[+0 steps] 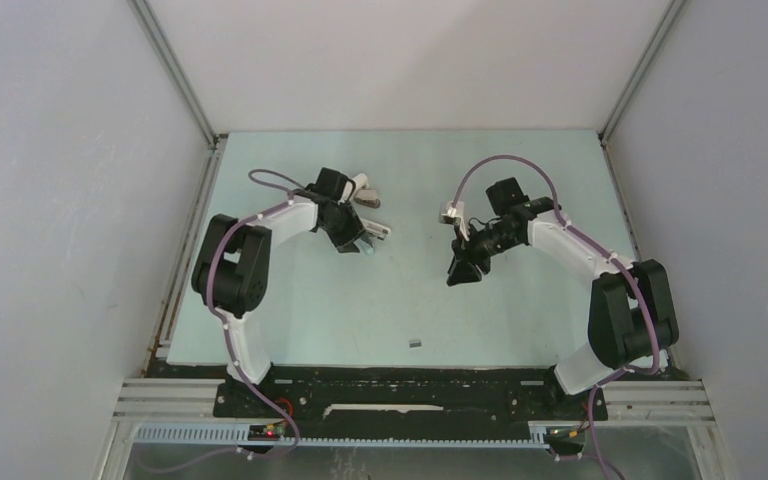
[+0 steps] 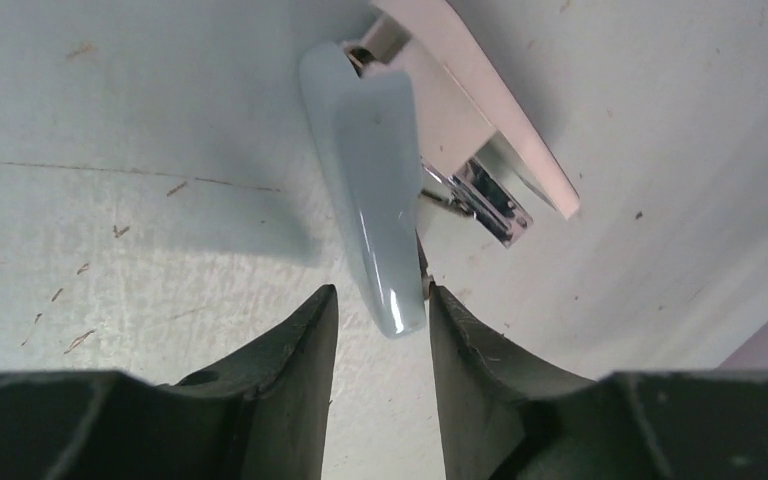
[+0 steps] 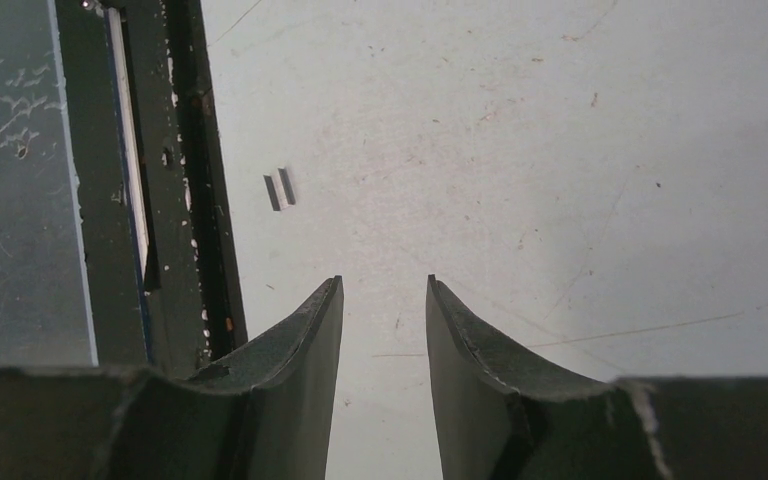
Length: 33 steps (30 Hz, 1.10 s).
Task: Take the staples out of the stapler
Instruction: Adjust the stapler at the center of the board, then pick up the stapler from the center of the board.
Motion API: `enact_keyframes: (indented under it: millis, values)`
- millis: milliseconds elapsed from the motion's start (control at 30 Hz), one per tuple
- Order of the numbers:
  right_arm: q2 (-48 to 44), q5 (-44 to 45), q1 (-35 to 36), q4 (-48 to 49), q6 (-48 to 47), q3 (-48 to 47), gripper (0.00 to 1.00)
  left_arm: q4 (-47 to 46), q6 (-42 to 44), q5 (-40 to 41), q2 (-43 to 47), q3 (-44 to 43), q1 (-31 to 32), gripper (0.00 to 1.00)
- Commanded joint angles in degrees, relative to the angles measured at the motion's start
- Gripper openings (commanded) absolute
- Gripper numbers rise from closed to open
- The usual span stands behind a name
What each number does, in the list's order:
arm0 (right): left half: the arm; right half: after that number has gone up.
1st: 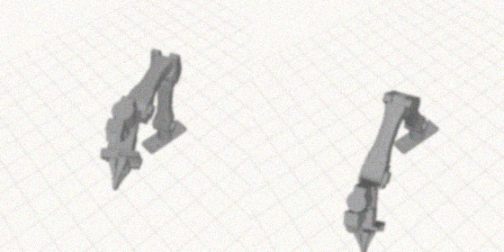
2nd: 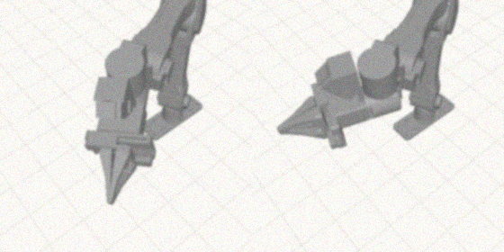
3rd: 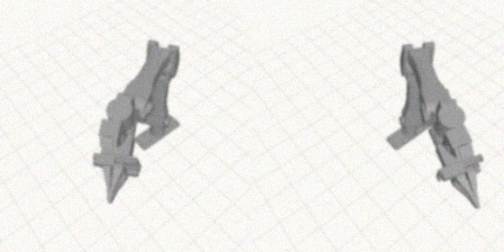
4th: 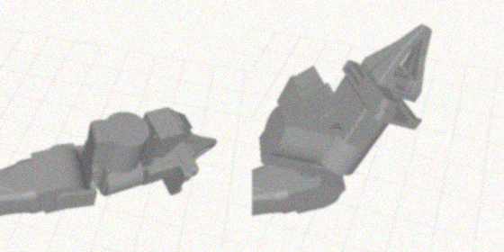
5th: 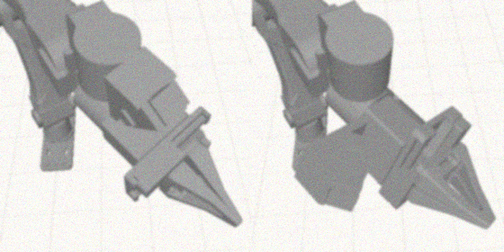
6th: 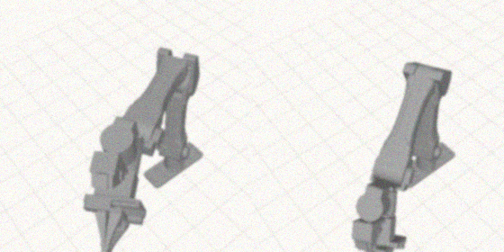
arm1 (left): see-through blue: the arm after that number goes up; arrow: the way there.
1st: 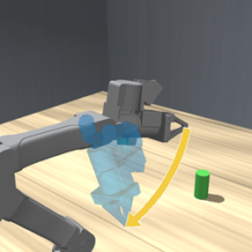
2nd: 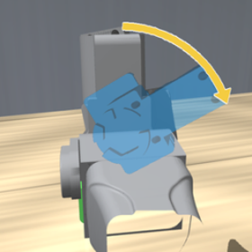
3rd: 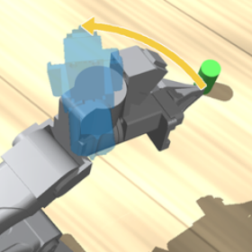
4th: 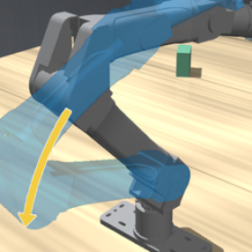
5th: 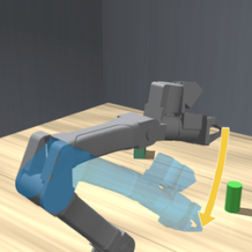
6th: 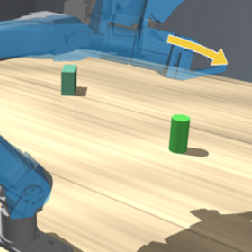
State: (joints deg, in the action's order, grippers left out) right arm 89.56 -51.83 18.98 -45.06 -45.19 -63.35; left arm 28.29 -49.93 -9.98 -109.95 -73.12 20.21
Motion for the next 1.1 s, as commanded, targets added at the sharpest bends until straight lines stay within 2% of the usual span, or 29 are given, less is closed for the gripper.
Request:
enact_keyframes:
  millis: [0,267,500,667,867,967,1067]
  values:
    - [-1.7,-2.0,1.2,1.0,1.1,0.0,0.45,-6.2,4.6,-3.9,5.5,3.9,-1.0,0.45]
    - [-1.3,-4.1,1.4,3.7,5.2,-0.1,0.45,-10.3,7.4,-5.4,6.7,6.2,-1.7,0.49]
    - [0.5,-6.2,2.4,3.3,7.4,-2.2,0.45,-12.3,5.4,-5.6,4.7,4.3,-1.8,0.52]
    - [0.6,-6.1,2.6,3.3,7.5,-2.1,0.45,-7.8,5.2,-1.9,2.5,2.5,-1.8,0.46]
    - [1.0,-6.1,2.6,3.7,7.9,-2.2,0.45,-5.6,6.2,-1.4,1.2,2.5,-1.7,0.43]
    - [1.1,-6.1,2.9,3.8,8.3,-2.2,0.45,-5.5,6.2,-1.4,0.8,2.6,-1.7,0.38]
    - [1.2,-6.1,3.0,4.4,9.0,-2.3,0.45,-5.6,6.4,-1.5,0.7,2.6,-1.7,0.30]
